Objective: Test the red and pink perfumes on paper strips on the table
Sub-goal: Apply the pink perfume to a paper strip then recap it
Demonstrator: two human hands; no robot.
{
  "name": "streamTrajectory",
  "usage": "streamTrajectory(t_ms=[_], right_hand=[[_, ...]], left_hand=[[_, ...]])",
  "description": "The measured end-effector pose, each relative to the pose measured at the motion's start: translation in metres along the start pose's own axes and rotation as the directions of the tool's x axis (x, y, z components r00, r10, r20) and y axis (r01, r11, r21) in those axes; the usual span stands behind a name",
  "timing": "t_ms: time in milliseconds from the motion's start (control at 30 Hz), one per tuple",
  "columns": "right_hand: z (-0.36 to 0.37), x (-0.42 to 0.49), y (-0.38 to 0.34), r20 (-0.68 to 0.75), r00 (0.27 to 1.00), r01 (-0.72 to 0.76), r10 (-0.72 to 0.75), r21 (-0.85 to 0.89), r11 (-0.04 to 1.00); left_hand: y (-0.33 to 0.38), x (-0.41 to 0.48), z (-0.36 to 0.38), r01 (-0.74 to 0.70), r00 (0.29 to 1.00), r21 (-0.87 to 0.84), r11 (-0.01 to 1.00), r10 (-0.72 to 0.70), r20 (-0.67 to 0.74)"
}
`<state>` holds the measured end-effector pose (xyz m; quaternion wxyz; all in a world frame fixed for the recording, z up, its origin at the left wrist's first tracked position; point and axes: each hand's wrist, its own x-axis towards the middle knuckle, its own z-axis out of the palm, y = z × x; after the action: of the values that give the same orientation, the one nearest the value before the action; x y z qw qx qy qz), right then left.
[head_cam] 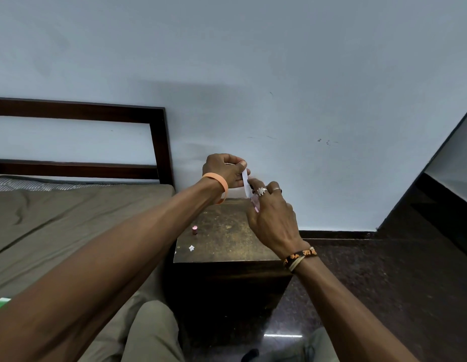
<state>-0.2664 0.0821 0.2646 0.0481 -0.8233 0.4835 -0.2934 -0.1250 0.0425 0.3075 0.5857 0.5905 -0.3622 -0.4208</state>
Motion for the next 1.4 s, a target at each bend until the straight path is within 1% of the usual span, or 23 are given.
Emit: streamTrajectory(t_ms=[200, 300, 400, 500, 567, 700, 767, 833, 900, 967, 1067, 1100, 1167, 1233, 1333, 1400], right_hand=[[0.010, -0.016, 0.006, 0.021, 1.000, -0.003, 0.003, 0.017, 1.000], [0.006, -0.008, 0.005, 0.002, 1.000, -0.026, 0.026, 0.031, 0.999], [0.000, 0.005, 0.001, -0.021, 1.000, -0.013, 0.013, 0.024, 1.000], [-0.004, 0.017, -0.001, -0.016, 1.000, 0.006, -0.006, 0.002, 1.000], [-0.006, 0.025, -0.001, 0.009, 1.000, -0.004, 0.004, -0.012, 1.000], [-0.002, 0.032, 0.002, -0.052, 0.998, -0.017, 0.021, 0.067, 0.998], [0.008, 0.024, 0.007, -0.041, 0.999, -0.006, 0.010, 0.093, 0.996], [0.023, 0.009, 0.015, -0.020, 1.000, -0.015, 0.019, 0.180, 0.984], [0.038, -0.006, 0.025, -0.038, 0.996, -0.062, 0.077, 0.306, 0.950], [0.051, -0.017, 0.034, -0.036, 0.985, -0.142, 0.169, 0.388, 0.911], [0.069, -0.030, 0.042, 0.054, 0.954, -0.285, 0.295, 0.471, 0.835], [0.075, -0.033, 0.047, 0.078, 0.945, -0.316, 0.318, 0.469, 0.825], [0.086, -0.037, 0.057, 0.122, 0.931, -0.364, 0.345, 0.412, 0.836], [0.096, -0.041, 0.065, 0.168, 0.920, -0.391, 0.354, 0.357, 0.849], [0.107, -0.044, 0.073, 0.214, 0.903, -0.430, 0.373, 0.428, 0.795], [0.113, -0.044, 0.078, 0.246, 0.890, -0.455, 0.384, 0.425, 0.782]], left_hand=[[-0.007, 0.001, -0.001, 0.032, 0.999, -0.023, 0.999, -0.032, 0.003], [-0.010, 0.002, 0.000, 0.030, 1.000, -0.004, 1.000, -0.030, 0.001], [-0.013, 0.004, 0.002, 0.012, 1.000, 0.023, 1.000, -0.011, -0.008], [-0.015, 0.004, 0.004, 0.002, 1.000, 0.051, 0.999, -0.001, -0.010], [-0.016, 0.003, 0.005, 0.009, 1.000, 0.035, 0.999, -0.009, -0.006], [-0.018, 0.005, 0.004, 0.007, 1.000, 0.013, 1.000, -0.007, -0.003], [-0.023, 0.009, 0.001, 0.019, 1.000, -0.004, 1.000, -0.019, -0.009], [-0.032, 0.013, -0.001, 0.038, 0.999, -0.007, 0.999, -0.038, -0.015], [-0.044, 0.017, -0.005, 0.059, 0.998, 0.003, 0.998, -0.059, -0.016], [-0.059, 0.019, -0.007, 0.086, 0.996, 0.063, 0.994, -0.087, 0.005], [-0.087, 0.020, -0.012, 0.122, 0.987, 0.184, 0.975, -0.139, 0.086], [-0.097, 0.020, -0.012, 0.142, 0.977, 0.211, 0.967, -0.171, 0.124], [-0.116, 0.018, -0.011, 0.170, 0.956, 0.270, 0.948, -0.224, 0.187], [-0.133, 0.015, -0.007, 0.186, 0.942, 0.290, 0.939, -0.255, 0.220], [-0.154, 0.011, 0.002, 0.247, 0.927, 0.210, 0.946, -0.294, 0.233], [-0.167, 0.012, 0.008, 0.272, 0.919, 0.173, 0.947, -0.309, 0.244]])
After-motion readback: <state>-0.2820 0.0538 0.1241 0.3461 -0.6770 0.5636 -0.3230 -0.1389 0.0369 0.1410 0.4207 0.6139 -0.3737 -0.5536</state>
